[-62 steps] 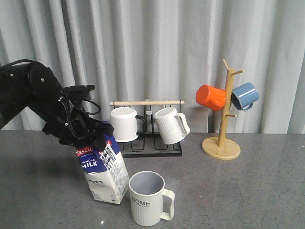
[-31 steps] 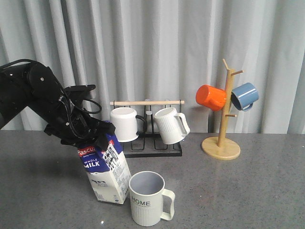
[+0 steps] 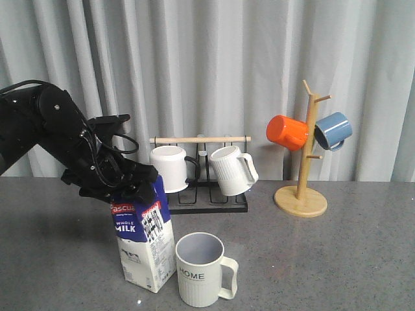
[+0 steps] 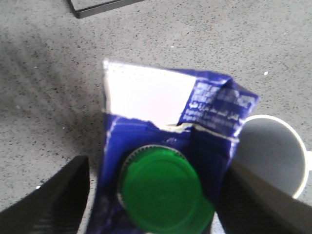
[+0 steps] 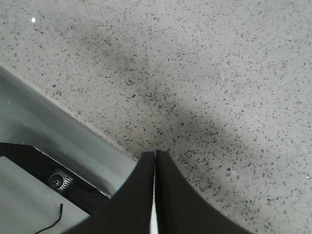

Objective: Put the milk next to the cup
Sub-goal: 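Lower the milk carton onto the table beside the white mug, then open the left gripper and raise it away from the carton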

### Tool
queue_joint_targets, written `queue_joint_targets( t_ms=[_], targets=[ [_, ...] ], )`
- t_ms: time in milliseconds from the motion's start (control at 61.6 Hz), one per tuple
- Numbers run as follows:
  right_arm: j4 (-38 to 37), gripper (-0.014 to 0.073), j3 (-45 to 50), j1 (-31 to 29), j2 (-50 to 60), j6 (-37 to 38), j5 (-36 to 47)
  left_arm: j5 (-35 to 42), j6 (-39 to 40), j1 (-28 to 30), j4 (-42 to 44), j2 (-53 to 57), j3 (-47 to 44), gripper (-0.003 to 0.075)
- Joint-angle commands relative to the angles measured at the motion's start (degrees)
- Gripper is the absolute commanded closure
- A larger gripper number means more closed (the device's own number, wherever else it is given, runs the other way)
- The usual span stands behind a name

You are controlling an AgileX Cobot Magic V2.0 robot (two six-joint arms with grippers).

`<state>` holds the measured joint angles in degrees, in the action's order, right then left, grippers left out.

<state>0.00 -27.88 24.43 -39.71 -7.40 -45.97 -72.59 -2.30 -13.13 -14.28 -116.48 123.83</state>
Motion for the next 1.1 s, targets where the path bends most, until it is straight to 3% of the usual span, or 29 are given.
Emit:
queue_joint_targets(
  t_ms=[0,438,552,779,925,1087],
  targets=[
    [0.0,0.0599,-1.3,-0.3,0.1,-0.1,3.1,1.0,0.6,-0.2,-1.8,4.4,1.5,0.0215],
    [0.0,0.0599,-1.3,-0.3,0.1,1.9,7.3,1.0,0.6,-0.2,-1.8,14.5,1.5,0.0239],
    [0.0,0.0599,-1.3,-0.3,0.1,5.1,11.4,1.0,0.6,-0.2,-1.7,18.5,1.5,0.0329],
    [-4.0,0.0599,-1.3,-0.3,0.1,15.2,20.5,1.0,-3.5,-0.2,-1.3,27.3,1.5,0.0730],
    [-4.6,0.0599,-1.3,-0.3,0.1,16.2,22.0,1.1,-4.8,-0.2,-0.4,33.3,-0.5,0.0728],
    [-4.6,0.0599,-1.3,-0.3,0.1,16.2,21.9,3.9,-5.3,-0.2,1.1,41.5,-9.5,0.0728]
  ],
)
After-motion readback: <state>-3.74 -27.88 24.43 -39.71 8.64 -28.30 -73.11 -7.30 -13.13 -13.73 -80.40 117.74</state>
